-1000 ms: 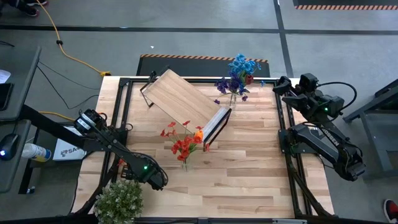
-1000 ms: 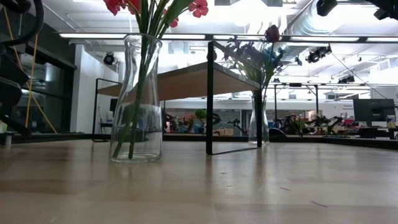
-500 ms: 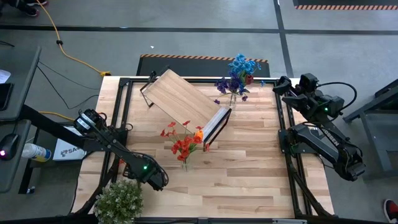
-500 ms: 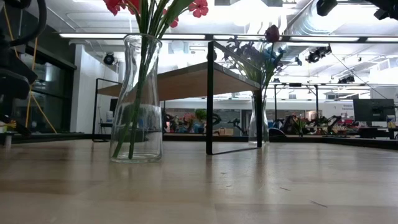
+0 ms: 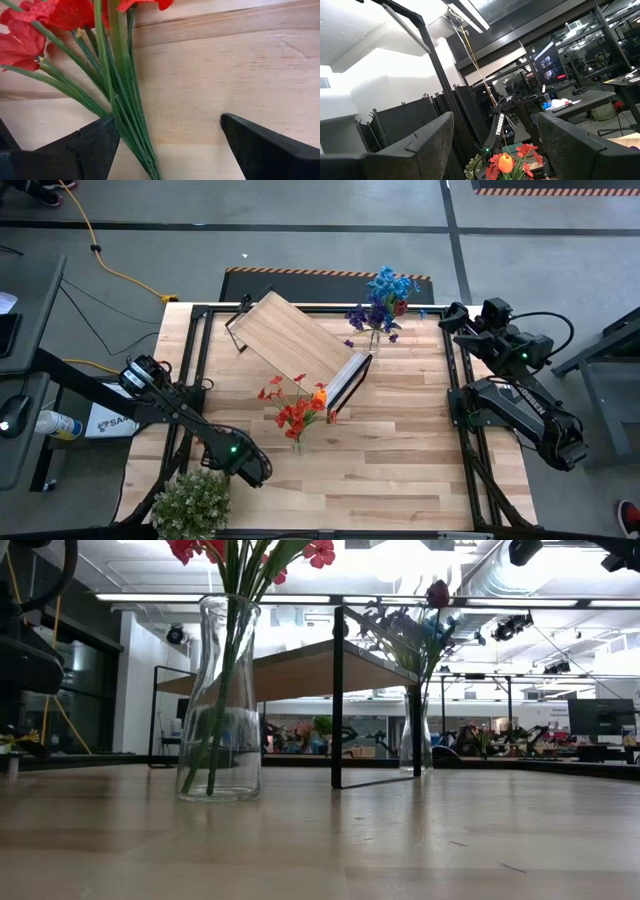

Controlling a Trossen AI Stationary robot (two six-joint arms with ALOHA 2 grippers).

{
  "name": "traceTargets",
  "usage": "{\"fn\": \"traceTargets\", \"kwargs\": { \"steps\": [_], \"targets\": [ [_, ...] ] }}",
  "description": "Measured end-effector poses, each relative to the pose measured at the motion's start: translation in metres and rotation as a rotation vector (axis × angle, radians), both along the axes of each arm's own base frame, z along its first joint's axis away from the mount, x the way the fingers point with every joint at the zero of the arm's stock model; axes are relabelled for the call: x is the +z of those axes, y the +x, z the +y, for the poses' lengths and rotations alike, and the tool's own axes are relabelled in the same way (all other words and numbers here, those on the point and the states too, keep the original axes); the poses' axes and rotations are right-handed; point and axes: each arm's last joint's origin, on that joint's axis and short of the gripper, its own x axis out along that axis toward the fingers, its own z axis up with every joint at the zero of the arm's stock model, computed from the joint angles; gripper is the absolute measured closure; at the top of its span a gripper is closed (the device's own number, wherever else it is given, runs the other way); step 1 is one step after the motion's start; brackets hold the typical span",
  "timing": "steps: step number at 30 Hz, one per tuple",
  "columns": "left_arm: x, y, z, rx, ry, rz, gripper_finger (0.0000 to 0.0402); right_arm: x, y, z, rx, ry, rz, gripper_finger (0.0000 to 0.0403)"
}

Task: Pick and place flowers into a vace then onto a shelf
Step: Put the orange flowers into the bottom transparent flower vase

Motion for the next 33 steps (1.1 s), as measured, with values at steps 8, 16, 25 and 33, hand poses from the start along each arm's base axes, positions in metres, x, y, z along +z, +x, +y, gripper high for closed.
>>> {"fn": "traceTargets", "kwargs": {
  "steps": [8, 16, 25, 33],
  "targets": [
    [-0.0006, 0.0001, 0.0, 0.009, 0.002, 0.006, 0.0021, 0.0, 0.0, 0.0, -0.002, -0.006, -0.001, 0.0123],
    [-0.0005, -0.0016, 0.0015, 0.086, 0.028, 0.034, 0.0054, 0.0, 0.0, 0.0, -0.003, -0.006, -0.001, 0.0123],
    [-0.0056, -0.0006, 0.0027, 0.145, 0.079, 0.028, 0.0193, 0.0, 0.0, 0.0, -0.003, -0.006, -0.001, 0.0123],
    [-0.006, -0.0017, 0.0048, 0.232, 0.132, 0.021, 0.0314, 0.0, 0.0, 0.0, -0.002, -0.005, -0.001, 0.0123]
  ]
}}
